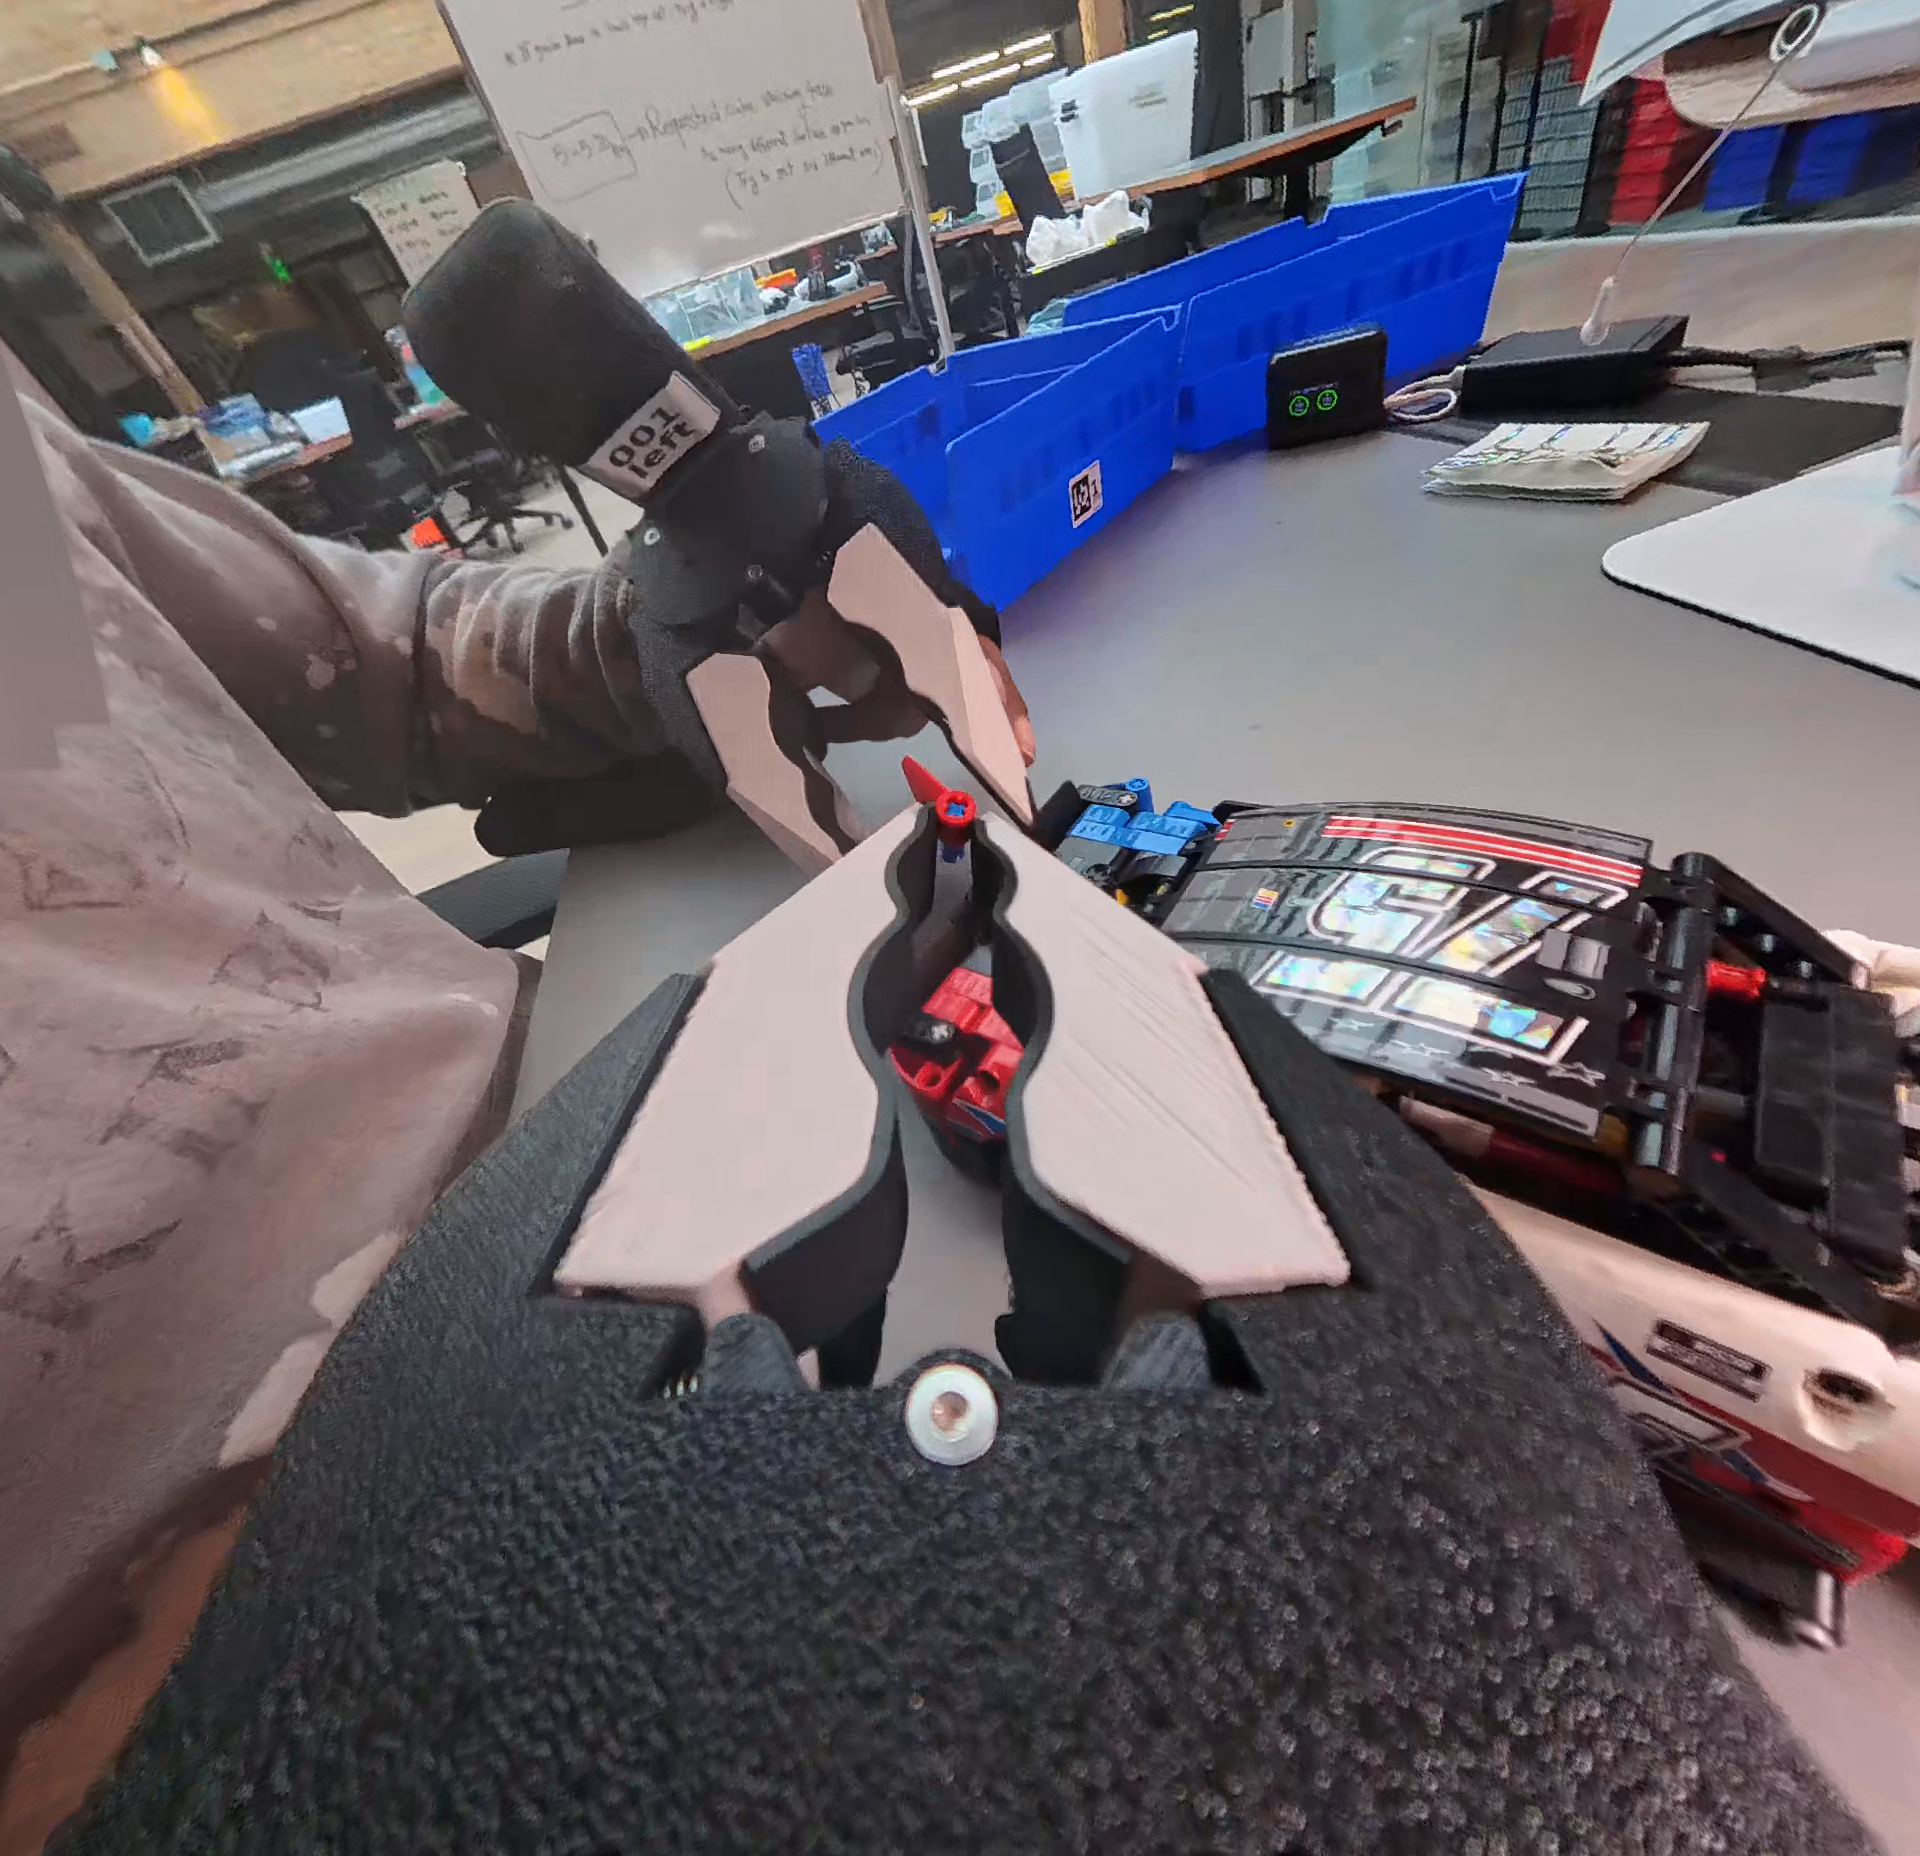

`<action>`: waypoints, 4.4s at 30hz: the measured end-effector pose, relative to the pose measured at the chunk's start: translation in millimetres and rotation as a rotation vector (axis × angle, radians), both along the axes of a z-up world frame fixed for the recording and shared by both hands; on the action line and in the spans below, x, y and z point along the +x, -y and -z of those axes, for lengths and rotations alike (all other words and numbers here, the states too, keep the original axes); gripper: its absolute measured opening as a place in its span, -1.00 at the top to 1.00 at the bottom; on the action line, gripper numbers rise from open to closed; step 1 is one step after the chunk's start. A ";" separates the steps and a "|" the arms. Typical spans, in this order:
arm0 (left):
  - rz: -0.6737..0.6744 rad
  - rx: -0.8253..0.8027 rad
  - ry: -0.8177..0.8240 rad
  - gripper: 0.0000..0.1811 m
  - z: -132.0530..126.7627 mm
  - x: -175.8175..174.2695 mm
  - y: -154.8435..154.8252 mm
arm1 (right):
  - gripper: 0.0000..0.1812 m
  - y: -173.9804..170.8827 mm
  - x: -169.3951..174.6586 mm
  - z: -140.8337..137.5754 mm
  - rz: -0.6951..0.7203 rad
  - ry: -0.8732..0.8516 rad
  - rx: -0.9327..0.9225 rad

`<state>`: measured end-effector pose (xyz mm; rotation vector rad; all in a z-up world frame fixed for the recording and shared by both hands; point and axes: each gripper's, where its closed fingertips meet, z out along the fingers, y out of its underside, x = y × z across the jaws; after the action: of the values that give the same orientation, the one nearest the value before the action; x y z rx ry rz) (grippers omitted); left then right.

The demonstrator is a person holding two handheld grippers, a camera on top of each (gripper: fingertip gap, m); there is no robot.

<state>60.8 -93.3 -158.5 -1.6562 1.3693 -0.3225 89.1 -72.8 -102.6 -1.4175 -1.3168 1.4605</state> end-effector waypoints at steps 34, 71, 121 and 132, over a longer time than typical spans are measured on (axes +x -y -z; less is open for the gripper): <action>-0.127 -0.134 0.676 0.96 -69.3 -31.2 -19.2 | 0.93 -0.5 -70.9 -24.0 -0.079 -0.022 -0.012; 0.042 -0.366 0.636 0.98 -70.9 -17.6 9.7 | 0.94 29.2 -54.9 -24.1 -0.265 -0.040 0.197; -0.048 -0.250 0.514 0.90 -67.6 -24.4 -27.0 | 0.93 -10.8 -61.6 -3.8 0.007 0.078 0.452; -0.425 -0.017 0.309 0.95 -110.2 -117.4 -42.4 | 0.68 -30.4 -45.5 -27.7 0.078 0.062 0.440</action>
<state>-56.6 -50.8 -48.3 -1.7754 0.7664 -0.3225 43.5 -42.4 -74.9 -1.2119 -1.4924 1.0018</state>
